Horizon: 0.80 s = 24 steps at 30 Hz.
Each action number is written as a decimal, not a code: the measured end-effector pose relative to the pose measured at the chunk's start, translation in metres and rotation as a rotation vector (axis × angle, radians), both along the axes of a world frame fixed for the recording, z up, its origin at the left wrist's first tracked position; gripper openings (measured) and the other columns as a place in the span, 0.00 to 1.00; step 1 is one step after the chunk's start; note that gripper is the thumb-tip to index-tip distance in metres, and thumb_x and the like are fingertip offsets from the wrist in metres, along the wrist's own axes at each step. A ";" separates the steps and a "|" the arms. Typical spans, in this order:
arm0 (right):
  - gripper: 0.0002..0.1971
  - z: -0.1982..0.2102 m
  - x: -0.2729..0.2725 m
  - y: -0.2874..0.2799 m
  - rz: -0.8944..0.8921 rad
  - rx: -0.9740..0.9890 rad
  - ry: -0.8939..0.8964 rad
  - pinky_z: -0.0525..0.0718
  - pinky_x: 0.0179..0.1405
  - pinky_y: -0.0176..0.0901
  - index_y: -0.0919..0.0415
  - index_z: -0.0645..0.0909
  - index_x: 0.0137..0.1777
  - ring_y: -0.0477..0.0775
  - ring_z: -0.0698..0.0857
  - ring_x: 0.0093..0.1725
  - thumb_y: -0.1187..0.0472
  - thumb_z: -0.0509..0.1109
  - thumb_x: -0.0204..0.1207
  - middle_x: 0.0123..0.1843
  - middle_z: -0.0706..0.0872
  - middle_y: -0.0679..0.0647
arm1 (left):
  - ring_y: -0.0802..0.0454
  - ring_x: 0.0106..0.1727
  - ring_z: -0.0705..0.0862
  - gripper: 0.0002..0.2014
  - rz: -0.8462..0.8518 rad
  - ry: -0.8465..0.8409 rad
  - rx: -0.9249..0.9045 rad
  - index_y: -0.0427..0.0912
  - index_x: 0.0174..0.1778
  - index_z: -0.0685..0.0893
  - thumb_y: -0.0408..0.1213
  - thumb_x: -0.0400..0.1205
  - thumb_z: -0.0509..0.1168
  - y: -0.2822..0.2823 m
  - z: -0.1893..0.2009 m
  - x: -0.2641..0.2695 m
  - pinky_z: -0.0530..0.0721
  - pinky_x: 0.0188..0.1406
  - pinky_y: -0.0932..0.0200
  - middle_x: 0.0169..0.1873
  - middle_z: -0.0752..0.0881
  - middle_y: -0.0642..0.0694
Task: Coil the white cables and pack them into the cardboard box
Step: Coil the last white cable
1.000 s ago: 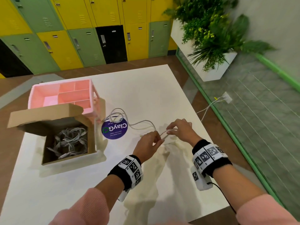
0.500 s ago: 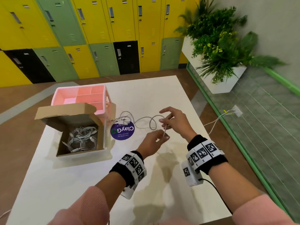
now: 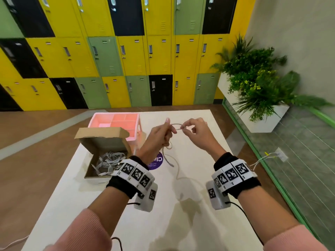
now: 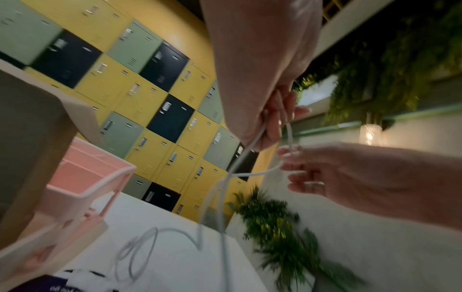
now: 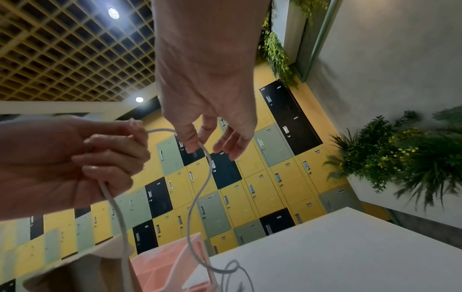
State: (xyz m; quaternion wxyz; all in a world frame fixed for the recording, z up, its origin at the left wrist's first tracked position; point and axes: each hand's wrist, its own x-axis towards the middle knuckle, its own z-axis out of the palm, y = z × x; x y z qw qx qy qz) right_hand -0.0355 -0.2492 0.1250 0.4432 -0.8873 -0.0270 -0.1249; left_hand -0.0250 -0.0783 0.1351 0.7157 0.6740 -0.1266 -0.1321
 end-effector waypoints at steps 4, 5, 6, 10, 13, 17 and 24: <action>0.03 0.030 0.002 0.002 0.048 0.118 -0.121 0.73 0.44 0.20 0.57 0.84 0.49 0.38 0.81 0.46 0.61 0.69 0.79 0.48 0.86 0.47 | 0.59 0.20 0.62 0.23 -0.022 0.102 -0.058 0.41 0.31 0.78 0.52 0.87 0.55 0.025 0.021 0.002 0.62 0.24 0.65 0.19 0.68 0.52; 0.03 0.037 0.002 0.003 0.062 0.135 -0.142 0.73 0.43 0.20 0.58 0.84 0.49 0.33 0.81 0.44 0.62 0.69 0.79 0.46 0.86 0.46 | 0.58 0.21 0.62 0.22 -0.037 0.093 -0.045 0.42 0.30 0.77 0.51 0.86 0.56 0.030 0.023 0.002 0.63 0.25 0.64 0.19 0.67 0.52; 0.04 0.044 0.002 0.004 0.071 0.151 -0.165 0.74 0.43 0.20 0.60 0.84 0.50 0.31 0.81 0.42 0.62 0.69 0.79 0.44 0.87 0.46 | 0.58 0.22 0.62 0.21 -0.052 0.071 -0.025 0.42 0.29 0.77 0.50 0.86 0.57 0.035 0.025 0.000 0.63 0.27 0.63 0.19 0.67 0.53; 0.03 0.060 0.002 0.010 0.016 0.209 -0.264 0.76 0.41 0.23 0.58 0.84 0.49 0.30 0.80 0.39 0.62 0.69 0.79 0.42 0.84 0.43 | 0.56 0.24 0.62 0.21 -0.087 0.028 0.015 0.45 0.27 0.76 0.54 0.81 0.60 0.050 0.027 -0.006 0.64 0.27 0.64 0.20 0.66 0.53; 0.04 0.062 0.000 0.010 -0.042 0.271 -0.296 0.74 0.36 0.21 0.59 0.84 0.50 0.28 0.78 0.36 0.62 0.68 0.80 0.40 0.82 0.45 | 0.56 0.25 0.61 0.20 -0.104 0.009 0.018 0.45 0.27 0.75 0.56 0.78 0.60 0.057 0.026 -0.013 0.63 0.26 0.65 0.22 0.65 0.51; 0.04 0.059 -0.005 0.011 -0.087 0.343 -0.299 0.76 0.37 0.21 0.58 0.84 0.50 0.38 0.83 0.38 0.61 0.68 0.80 0.42 0.85 0.52 | 0.59 0.23 0.61 0.19 -0.110 -0.002 -0.002 0.42 0.30 0.78 0.53 0.79 0.60 0.059 0.027 -0.017 0.59 0.22 0.67 0.21 0.68 0.54; 0.04 0.052 -0.009 0.009 -0.176 0.427 -0.294 0.85 0.44 0.44 0.56 0.85 0.50 0.49 0.82 0.40 0.61 0.69 0.80 0.41 0.84 0.58 | 0.60 0.24 0.63 0.21 -0.090 -0.090 0.284 0.44 0.33 0.76 0.52 0.87 0.52 0.057 0.022 -0.023 0.61 0.24 0.66 0.24 0.69 0.53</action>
